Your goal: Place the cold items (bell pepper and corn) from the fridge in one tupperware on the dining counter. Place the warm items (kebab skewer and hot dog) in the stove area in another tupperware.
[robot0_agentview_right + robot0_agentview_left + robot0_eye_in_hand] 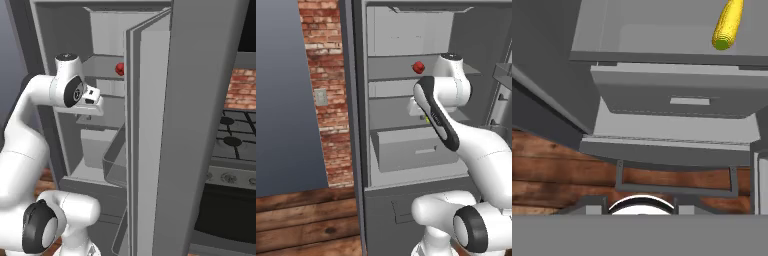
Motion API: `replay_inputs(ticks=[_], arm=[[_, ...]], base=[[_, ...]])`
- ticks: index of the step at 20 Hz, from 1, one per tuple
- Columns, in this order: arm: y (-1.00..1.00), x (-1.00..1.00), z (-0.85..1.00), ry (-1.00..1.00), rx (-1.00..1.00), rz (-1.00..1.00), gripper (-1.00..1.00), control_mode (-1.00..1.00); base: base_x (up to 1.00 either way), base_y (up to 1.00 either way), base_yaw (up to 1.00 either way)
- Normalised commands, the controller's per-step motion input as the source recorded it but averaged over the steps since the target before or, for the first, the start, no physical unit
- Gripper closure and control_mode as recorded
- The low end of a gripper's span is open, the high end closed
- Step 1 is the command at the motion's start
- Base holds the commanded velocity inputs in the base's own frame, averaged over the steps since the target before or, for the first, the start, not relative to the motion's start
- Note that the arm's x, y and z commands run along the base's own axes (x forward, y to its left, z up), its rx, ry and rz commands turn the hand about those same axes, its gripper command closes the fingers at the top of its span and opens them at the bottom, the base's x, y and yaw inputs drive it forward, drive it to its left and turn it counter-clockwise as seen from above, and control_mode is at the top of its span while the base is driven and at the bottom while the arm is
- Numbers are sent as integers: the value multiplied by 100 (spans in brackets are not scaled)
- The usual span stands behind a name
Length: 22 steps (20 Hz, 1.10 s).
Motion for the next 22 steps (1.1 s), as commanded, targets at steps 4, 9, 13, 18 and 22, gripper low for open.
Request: replay_inputs(ticks=[4, 9, 13, 18, 22], arm=[[0, -25, 0, -22, 0, -2, -100, -100], [-43, 11, -16, 0, 0, -43, -100, -100], [-54, 45, -6, 26, 4, -29, -100, -100], [-44, 53, -11, 16, 0, -8, -100, -100], [-27, 46, -25, 0, 0, 0, -100, -100]], base=[[0, 0, 0], [0, 0, 0], [0, 0, 0], [0, 0, 0], [0, 0, 0]])
